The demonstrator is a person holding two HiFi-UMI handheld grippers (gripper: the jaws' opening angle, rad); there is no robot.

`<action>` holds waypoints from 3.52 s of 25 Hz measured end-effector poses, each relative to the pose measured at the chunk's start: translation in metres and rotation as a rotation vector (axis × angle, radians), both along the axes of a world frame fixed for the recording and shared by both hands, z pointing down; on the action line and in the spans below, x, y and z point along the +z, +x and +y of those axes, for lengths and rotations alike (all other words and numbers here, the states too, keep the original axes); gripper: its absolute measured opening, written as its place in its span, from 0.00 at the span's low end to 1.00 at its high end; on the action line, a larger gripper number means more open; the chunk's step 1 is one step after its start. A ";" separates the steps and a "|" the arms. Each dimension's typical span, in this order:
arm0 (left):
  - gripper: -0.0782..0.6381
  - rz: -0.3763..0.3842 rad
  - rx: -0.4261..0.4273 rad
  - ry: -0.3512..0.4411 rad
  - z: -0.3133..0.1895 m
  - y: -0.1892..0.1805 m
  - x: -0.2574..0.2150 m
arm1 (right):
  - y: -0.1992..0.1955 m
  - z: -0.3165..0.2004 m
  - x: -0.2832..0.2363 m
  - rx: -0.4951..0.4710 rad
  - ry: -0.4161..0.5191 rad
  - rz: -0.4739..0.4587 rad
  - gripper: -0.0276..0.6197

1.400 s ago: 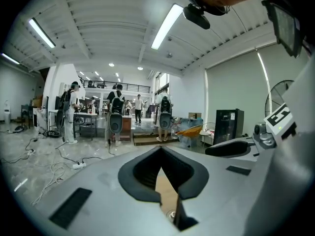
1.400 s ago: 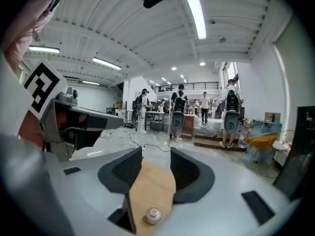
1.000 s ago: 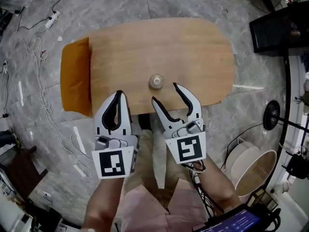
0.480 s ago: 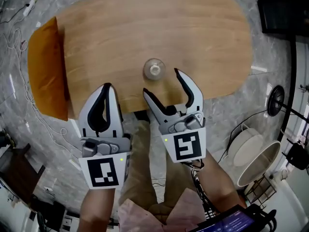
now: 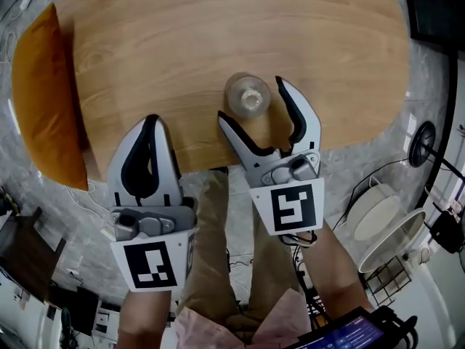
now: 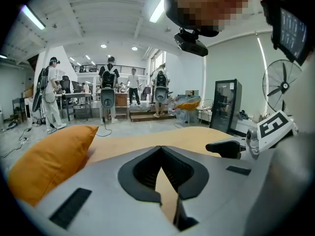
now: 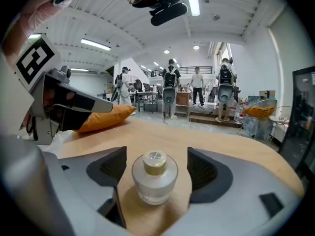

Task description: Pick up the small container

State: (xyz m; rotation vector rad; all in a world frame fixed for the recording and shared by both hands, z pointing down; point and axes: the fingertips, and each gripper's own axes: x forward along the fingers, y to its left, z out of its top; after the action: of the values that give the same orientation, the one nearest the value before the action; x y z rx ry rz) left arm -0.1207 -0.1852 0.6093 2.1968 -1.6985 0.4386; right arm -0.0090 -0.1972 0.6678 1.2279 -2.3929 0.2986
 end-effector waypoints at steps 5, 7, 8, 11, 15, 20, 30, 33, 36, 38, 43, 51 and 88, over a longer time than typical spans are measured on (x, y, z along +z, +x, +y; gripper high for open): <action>0.13 0.008 0.011 0.014 -0.004 -0.006 0.011 | -0.004 -0.006 0.017 0.001 0.004 0.011 0.90; 0.13 0.008 0.017 0.029 -0.010 -0.007 0.015 | -0.007 -0.010 0.024 -0.004 -0.003 0.010 0.90; 0.13 0.013 0.017 0.029 -0.012 -0.006 0.017 | -0.007 -0.010 0.028 -0.007 -0.006 0.010 0.90; 0.13 0.010 0.013 -0.013 -0.010 0.000 0.026 | -0.003 -0.011 0.035 -0.012 -0.013 0.008 0.90; 0.13 0.002 0.018 -0.037 -0.007 0.003 0.033 | -0.003 -0.012 0.044 -0.014 -0.017 0.004 0.89; 0.13 0.011 0.016 -0.043 -0.006 -0.008 0.037 | -0.015 -0.012 0.050 -0.014 -0.011 0.008 0.88; 0.13 0.007 0.014 -0.039 -0.006 -0.015 0.027 | -0.013 -0.015 0.042 -0.003 0.000 0.013 0.82; 0.13 0.009 0.008 -0.029 -0.008 -0.016 0.021 | -0.012 -0.017 0.034 0.003 0.007 0.002 0.82; 0.13 0.014 0.002 -0.018 -0.008 -0.018 0.016 | -0.015 -0.017 0.026 0.000 0.015 -0.006 0.82; 0.13 0.016 0.003 -0.010 -0.008 -0.017 0.011 | -0.018 -0.017 0.018 -0.002 0.016 -0.014 0.82; 0.13 0.010 -0.002 0.018 -0.009 -0.017 -0.008 | -0.022 -0.018 -0.011 -0.013 0.041 -0.028 0.82; 0.13 0.009 -0.035 0.072 -0.012 -0.020 -0.053 | -0.022 -0.020 -0.069 -0.018 0.088 -0.044 0.82; 0.13 -0.019 -0.136 0.442 0.050 0.000 -0.370 | -0.016 0.032 -0.443 -0.094 0.442 -0.123 0.82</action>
State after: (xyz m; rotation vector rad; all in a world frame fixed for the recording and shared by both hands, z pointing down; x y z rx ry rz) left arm -0.1207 -0.1348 0.2392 2.3457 -2.1017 0.0481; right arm -0.0246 -0.1655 0.2249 1.3022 -2.7070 -0.2022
